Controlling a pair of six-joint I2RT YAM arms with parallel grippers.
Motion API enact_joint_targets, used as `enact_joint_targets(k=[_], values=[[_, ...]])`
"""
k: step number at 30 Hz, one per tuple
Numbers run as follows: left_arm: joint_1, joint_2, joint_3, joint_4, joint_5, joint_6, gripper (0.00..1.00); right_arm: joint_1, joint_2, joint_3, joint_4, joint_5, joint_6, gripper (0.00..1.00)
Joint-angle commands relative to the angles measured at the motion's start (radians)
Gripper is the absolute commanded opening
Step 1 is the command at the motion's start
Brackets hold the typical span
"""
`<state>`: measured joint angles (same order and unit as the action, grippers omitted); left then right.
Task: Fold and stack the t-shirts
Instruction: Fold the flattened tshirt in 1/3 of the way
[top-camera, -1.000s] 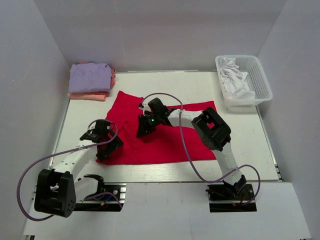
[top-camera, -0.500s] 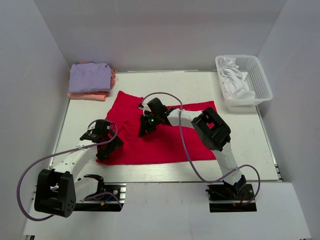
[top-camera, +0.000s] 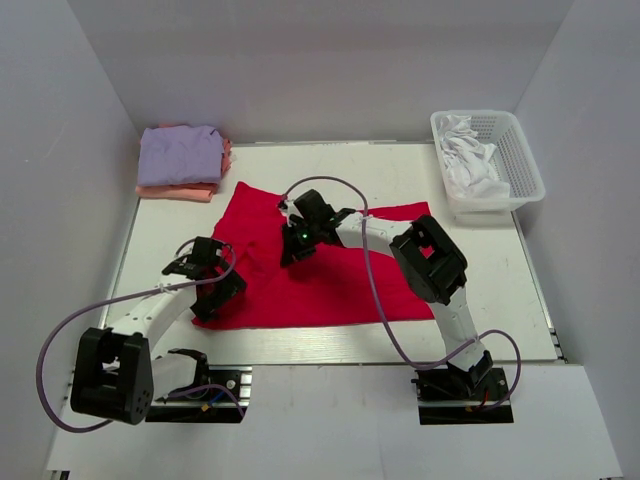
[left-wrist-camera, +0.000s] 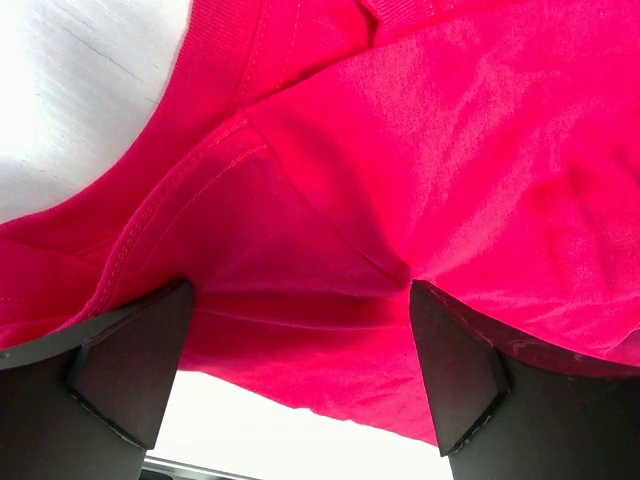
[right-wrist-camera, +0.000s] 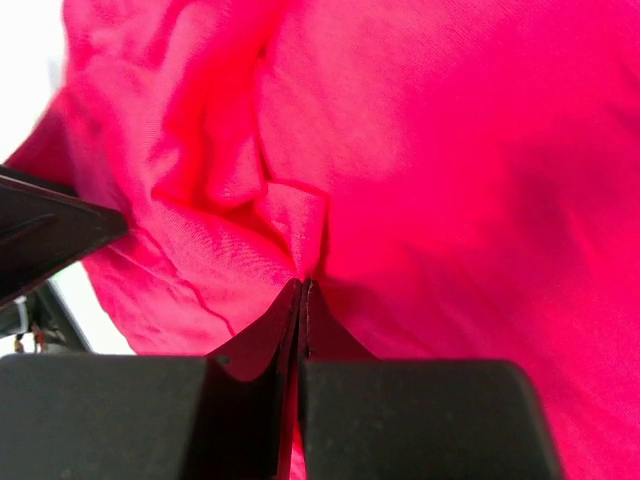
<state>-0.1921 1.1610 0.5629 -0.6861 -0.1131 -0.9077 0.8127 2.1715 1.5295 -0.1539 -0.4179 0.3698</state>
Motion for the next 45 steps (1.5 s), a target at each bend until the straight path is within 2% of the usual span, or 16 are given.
enact_joint_targets(k=[1, 6, 17, 18, 19, 20, 21, 22, 28, 29, 30, 31, 33, 37, 40, 45], values=[[0.0, 0.031, -0.026, -0.047, -0.042, -0.02, 1.0, -0.001, -0.076, 0.015, -0.047, 0.088, -0.012, 0.0], [0.0, 0.031, -0.026, -0.047, -0.042, -0.02, 1.0, 0.002, -0.139, -0.077, -0.035, 0.208, 0.029, 0.0], [0.0, 0.049, -0.017, -0.047, -0.042, -0.02, 1.0, 0.002, -0.138, -0.1, -0.044, 0.18, 0.063, 0.0], [0.0, 0.049, -0.017, -0.047, -0.042, -0.02, 1.0, 0.003, -0.139, -0.101, -0.065, 0.192, 0.073, 0.07], [0.0, 0.049, -0.017, -0.047, -0.042, -0.02, 1.0, 0.002, -0.139, -0.101, -0.082, 0.256, 0.09, 0.22], [0.0, 0.049, -0.017, -0.047, -0.042, -0.02, 1.0, 0.0, -0.142, -0.104, -0.087, 0.278, 0.095, 0.31], [0.0, 0.049, -0.017, -0.047, -0.042, -0.02, 1.0, 0.002, -0.148, -0.109, -0.093, 0.297, 0.104, 0.46], [0.0, 0.049, -0.017, -0.047, -0.042, -0.02, 1.0, -0.001, -0.157, -0.109, -0.096, 0.359, 0.112, 0.5], [0.0, 0.058, 0.006, -0.047, -0.042, -0.02, 1.0, 0.002, -0.268, -0.107, -0.072, 0.448, 0.087, 0.55], [0.0, 0.048, 0.015, -0.047, -0.042, -0.011, 1.0, -0.003, -0.3, -0.129, -0.065, 0.453, 0.086, 0.67], [0.0, 0.048, 0.028, -0.047, -0.042, -0.011, 1.0, -0.004, -0.33, -0.146, -0.05, 0.471, 0.086, 0.72], [0.0, 0.039, 0.06, -0.047, -0.042, -0.011, 1.0, -0.007, -0.343, -0.152, -0.053, 0.499, 0.084, 0.9], [-0.009, 0.039, 0.104, -0.047, -0.031, 0.019, 1.0, -0.02, -0.375, -0.152, -0.078, 0.54, 0.07, 0.9], [-0.009, 0.04, 0.298, -0.037, -0.022, 0.079, 1.0, -0.067, -0.386, -0.112, -0.162, 0.62, 0.073, 0.9], [-0.009, 0.129, 0.469, -0.015, -0.031, 0.164, 1.0, -0.115, -0.409, -0.129, -0.207, 0.672, 0.08, 0.9], [-0.009, 0.397, 0.749, 0.054, -0.094, 0.312, 1.0, -0.231, -0.464, -0.184, -0.223, 0.718, 0.077, 0.9]])
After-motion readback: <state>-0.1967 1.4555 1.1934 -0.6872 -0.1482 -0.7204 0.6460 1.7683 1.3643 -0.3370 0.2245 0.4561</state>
